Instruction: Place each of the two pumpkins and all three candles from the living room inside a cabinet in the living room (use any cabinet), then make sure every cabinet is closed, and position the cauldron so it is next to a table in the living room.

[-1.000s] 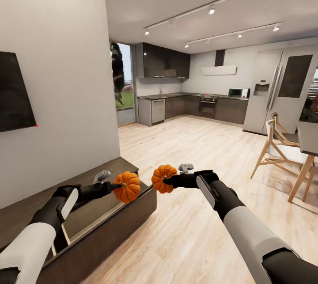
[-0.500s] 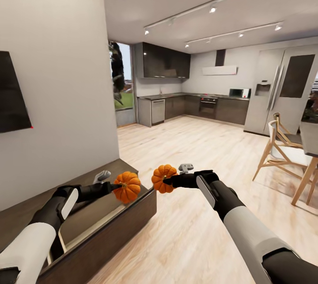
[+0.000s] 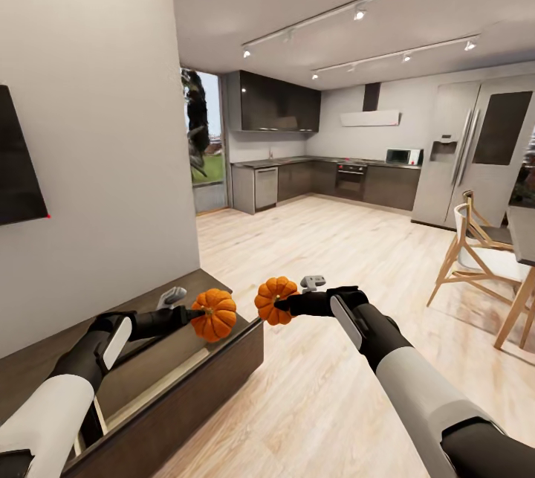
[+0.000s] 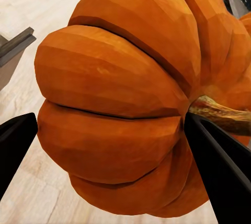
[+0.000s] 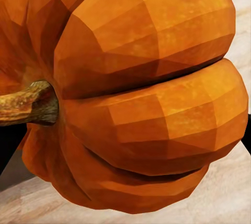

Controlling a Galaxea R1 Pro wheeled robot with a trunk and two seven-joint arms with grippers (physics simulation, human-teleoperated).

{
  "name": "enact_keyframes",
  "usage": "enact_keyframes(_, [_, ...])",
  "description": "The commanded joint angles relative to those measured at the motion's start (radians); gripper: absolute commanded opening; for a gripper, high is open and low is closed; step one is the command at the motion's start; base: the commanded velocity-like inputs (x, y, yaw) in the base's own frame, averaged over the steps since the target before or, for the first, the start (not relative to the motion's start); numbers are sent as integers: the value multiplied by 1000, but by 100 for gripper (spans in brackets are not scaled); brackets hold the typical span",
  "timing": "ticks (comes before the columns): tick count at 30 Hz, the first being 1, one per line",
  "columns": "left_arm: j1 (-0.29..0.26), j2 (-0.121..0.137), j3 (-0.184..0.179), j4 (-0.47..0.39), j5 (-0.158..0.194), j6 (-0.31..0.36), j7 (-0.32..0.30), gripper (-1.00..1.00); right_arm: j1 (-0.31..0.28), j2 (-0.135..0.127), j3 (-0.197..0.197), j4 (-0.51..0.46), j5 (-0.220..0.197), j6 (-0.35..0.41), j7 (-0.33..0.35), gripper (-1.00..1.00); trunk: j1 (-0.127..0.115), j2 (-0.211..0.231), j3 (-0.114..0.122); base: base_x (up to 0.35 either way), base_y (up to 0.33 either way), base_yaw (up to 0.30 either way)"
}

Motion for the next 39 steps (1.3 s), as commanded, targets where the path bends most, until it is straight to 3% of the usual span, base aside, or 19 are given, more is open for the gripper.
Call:
enact_keyframes(1, [-1,0,2,0,2,5,0,-100,-1,0,1,-1,-1,4,0,-100,0,-1,-1,1,0,0])
enact_keyframes(22, [-1,0,2,0,2,5,-2,-100,-1,0,3,-5,-1,3,0,-100,0,-1,-1,123,0,2])
enact_keyframes(39, [-1,0,2,0,2,4,0,-100,-1,0,2,-5,-1,4,0,-100,0,-1,-2,78,0,84])
